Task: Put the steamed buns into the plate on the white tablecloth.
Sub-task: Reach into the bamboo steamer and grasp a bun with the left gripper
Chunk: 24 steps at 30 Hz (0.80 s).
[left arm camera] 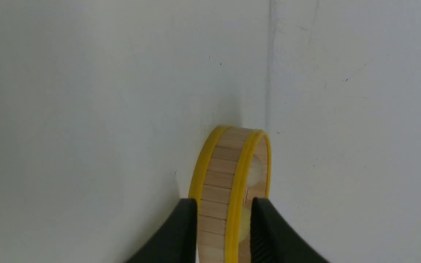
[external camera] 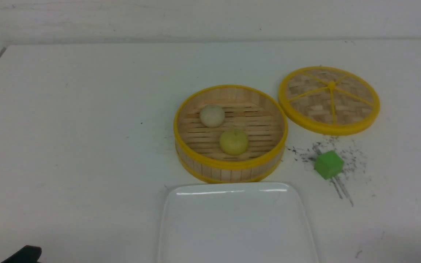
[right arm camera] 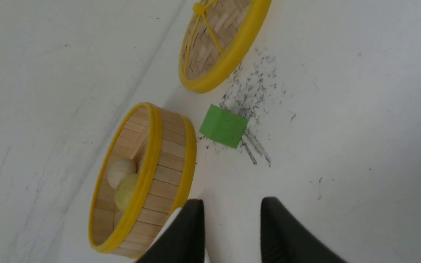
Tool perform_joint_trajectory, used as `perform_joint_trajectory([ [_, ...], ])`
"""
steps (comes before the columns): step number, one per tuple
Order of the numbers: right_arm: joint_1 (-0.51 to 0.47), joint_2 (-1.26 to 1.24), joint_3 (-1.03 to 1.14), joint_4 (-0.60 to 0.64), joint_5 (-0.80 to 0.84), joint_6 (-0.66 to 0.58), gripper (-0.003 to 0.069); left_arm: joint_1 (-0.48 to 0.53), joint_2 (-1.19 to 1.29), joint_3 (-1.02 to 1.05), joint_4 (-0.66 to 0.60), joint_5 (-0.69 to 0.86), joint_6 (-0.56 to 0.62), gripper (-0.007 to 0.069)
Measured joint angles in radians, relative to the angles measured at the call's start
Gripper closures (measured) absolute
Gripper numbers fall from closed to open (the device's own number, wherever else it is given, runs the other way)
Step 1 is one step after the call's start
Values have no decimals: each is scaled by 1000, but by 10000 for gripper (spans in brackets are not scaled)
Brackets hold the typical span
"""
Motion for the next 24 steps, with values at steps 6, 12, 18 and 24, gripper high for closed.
perform_joint_trajectory([
  [6, 27, 0, -216, 12, 104, -196, 589, -25, 0, -89, 55, -100, 161, 396],
  [12, 34, 195, -572, -264, 432, -393, 669, -54, 155, -443, 126, 50, 503, 555],
  [18, 35, 533, -739, -437, 789, -408, 664, -54, 568, -691, 135, 554, 722, 622],
  [24, 38, 791, -759, -353, 840, -538, 659, -54, 997, -934, 73, 808, 998, 622],
])
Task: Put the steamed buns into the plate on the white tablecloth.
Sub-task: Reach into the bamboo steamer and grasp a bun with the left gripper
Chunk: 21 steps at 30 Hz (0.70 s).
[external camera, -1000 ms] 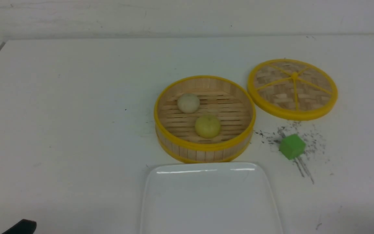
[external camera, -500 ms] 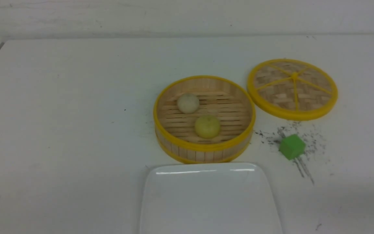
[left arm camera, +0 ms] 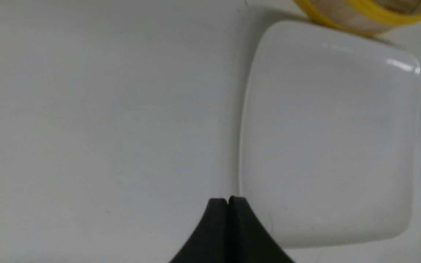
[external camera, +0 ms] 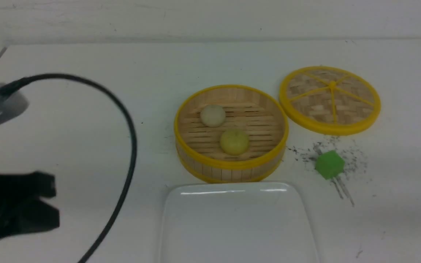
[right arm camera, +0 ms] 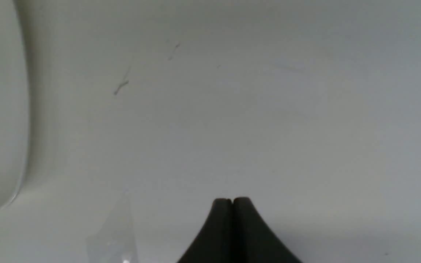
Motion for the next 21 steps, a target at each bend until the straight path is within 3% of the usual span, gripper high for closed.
perform_joint_trajectory([
  [4, 0, 68, 0, 65, -37, -86, 656, -8, 223, -133, -119, 39, 110, 615],
  [10, 1, 74, -1, 85, -90, -99, 650, -132, 455, -286, -118, 68, 109, 552],
  [14, 1, 75, -1, 85, -117, -99, 645, -286, 648, -493, 0, 51, 0, 435],
  [15, 1, 75, -1, 85, -117, -99, 645, -291, 648, -504, 0, 51, 0, 435],
  [16, 1, 75, -1, 85, -119, -99, 643, -329, 721, -596, 72, 53, -43, 374],
  [21, 1, 76, -1, 85, -131, -100, 638, -404, 904, -876, 215, 72, -74, 229],
])
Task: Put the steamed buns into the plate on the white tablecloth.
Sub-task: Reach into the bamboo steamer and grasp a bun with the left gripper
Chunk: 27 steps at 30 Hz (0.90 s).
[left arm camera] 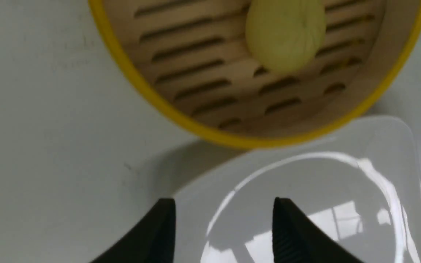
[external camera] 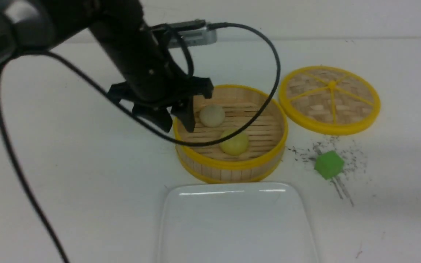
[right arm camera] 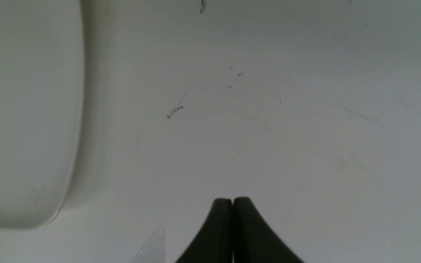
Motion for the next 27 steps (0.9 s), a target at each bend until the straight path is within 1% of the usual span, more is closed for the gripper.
perform_joint_trajectory([
  [1, 0, 0, 0, 0, -1, 0, 638, -2, 15, -10, 5, 0, -1, 221],
  [2, 0, 0, 2, 0, -6, -1, 636, -14, 66, -86, 18, 8, -3, 198],
  [3, 0, 0, 2, 0, -6, -1, 636, -16, 74, -95, 18, 9, -5, 198],
  [5, 0, 0, 4, 0, -9, -1, 632, -26, 161, -203, 17, 15, -30, 184],
  [8, 0, 0, 4, 0, -11, -1, 631, -28, 269, -332, 17, 20, -56, 181],
  [9, 0, 0, 4, 0, -11, -1, 631, -28, 275, -340, 17, 20, -57, 181],
  [12, 0, 0, 4, 0, -11, -1, 629, -28, 373, -454, 40, 21, -73, 181],
  [14, 0, 0, 4, -1, -11, -1, 625, -28, 425, -497, 69, 21, -77, 181],
  [19, 0, 0, 4, -1, -11, -1, 619, -28, 497, -513, 122, -12, -82, 188],
  [21, 0, 0, 4, 0, -11, -1, 617, -28, 516, -513, 137, -25, -94, 225],
  [23, 0, 0, 4, 0, -11, -1, 615, -28, 521, -513, 144, -28, -112, 309],
  [24, 0, 0, 4, 0, -11, -1, 615, -28, 521, -513, 144, -28, -112, 321],
  [25, 0, 0, 4, 0, -11, -1, 613, -28, 517, -516, 145, -23, -125, 424],
  [26, 0, 0, 4, 0, -11, -1, 612, -28, 514, -522, 145, -18, -126, 495],
  [27, 0, 0, 4, 0, -11, -1, 611, -28, 509, -527, 143, -13, -127, 539],
])
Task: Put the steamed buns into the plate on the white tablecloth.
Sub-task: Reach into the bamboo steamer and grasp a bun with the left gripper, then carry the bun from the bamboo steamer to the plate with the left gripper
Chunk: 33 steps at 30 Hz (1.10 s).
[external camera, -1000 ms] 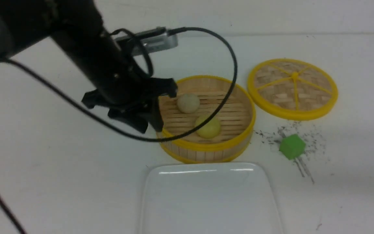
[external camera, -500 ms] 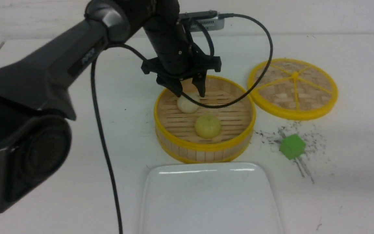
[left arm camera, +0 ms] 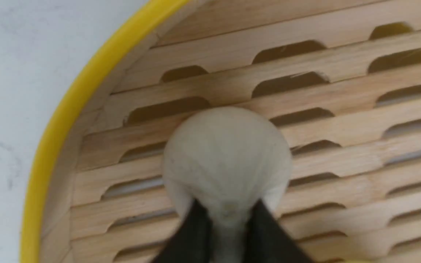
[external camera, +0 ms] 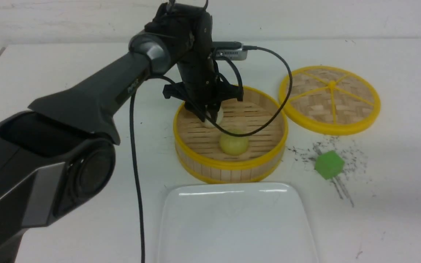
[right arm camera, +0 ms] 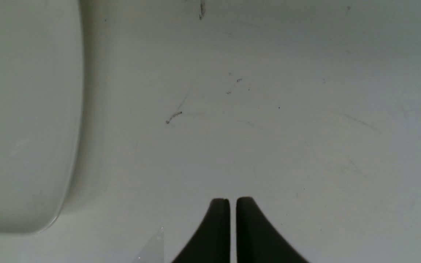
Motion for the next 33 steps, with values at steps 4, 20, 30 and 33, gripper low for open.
perform_joint_trajectory([
  [4, 0, 0, 0, 0, 0, 0, 605, 0, -46, -37, -22, 36, -3, 596],
  [20, 0, 0, 0, 0, -2, 0, 586, 0, -730, 586, -120, 36, 46, 596],
  [30, 0, 0, 0, 0, -11, 0, 576, -1, -789, 1222, -343, -238, 138, 592],
  [33, 0, 0, 0, 0, -16, 0, 573, -1, -791, 1272, -365, -287, 148, 579],
])
